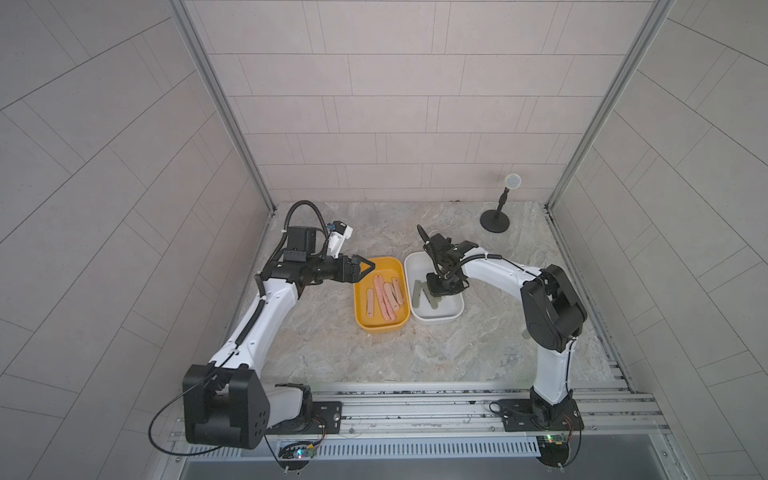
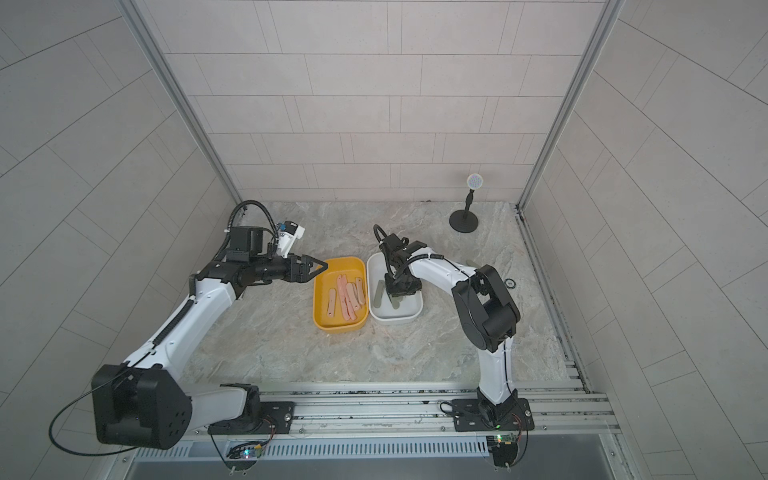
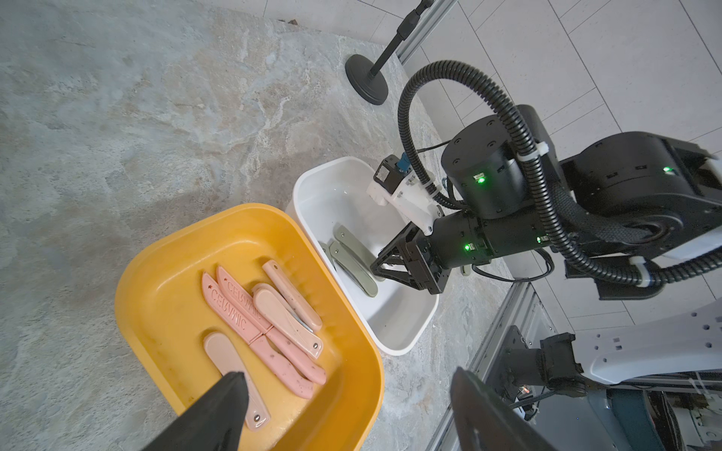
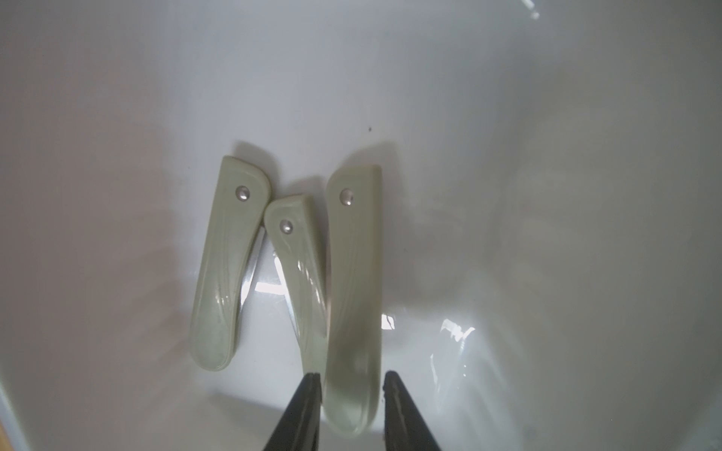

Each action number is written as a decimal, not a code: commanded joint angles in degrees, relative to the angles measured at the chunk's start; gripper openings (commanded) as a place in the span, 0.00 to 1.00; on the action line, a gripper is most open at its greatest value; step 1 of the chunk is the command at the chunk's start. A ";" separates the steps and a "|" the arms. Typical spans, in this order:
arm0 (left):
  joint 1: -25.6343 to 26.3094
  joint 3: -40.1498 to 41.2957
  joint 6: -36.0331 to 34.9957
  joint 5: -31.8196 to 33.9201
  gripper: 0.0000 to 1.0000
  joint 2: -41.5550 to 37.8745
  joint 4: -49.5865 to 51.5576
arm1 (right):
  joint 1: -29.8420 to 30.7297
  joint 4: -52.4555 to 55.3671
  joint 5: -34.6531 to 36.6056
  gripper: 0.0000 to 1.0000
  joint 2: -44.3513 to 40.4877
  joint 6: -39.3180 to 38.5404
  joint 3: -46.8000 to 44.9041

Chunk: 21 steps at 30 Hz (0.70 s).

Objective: Place the fruit knives into the storage box by color
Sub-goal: Place the fruit knife in the storage box.

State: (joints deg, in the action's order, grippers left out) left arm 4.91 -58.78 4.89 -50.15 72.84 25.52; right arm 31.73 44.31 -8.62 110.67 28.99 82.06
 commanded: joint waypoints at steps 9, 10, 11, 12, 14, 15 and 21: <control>-0.23 0.41 0.26 -1.52 0.88 -0.85 -0.82 | -0.50 0.60 1.43 0.57 -3.67 -0.32 0.91; -0.17 0.40 0.38 -1.59 0.88 -0.90 -0.82 | -0.57 0.61 1.87 0.64 -4.85 -0.49 0.91; -0.23 0.34 0.45 -1.69 0.88 -0.92 -0.82 | -0.84 0.60 2.34 0.69 -5.97 -0.72 0.91; -0.23 0.26 0.48 -1.83 0.88 -0.87 -0.80 | -1.01 0.60 2.73 0.72 -6.96 -0.86 0.86; -0.14 -0.08 0.59 -2.23 0.88 -0.73 -0.82 | -1.85 0.60 3.73 0.77 -9.15 -1.13 0.60; -0.13 -0.34 0.65 -2.53 0.88 -0.68 -0.82 | -2.35 0.55 3.92 0.78 -9.97 -1.29 0.43; 0.35 -4.12 0.16 -3.24 0.88 1.06 1.47 | -6.59 0.14 6.60 0.81 -16.25 -1.94 -2.73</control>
State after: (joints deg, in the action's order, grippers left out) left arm 4.97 -59.79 5.58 -51.86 73.36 26.22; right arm 26.68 43.46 -5.17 97.19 27.57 81.34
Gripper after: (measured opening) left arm 0.877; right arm 0.808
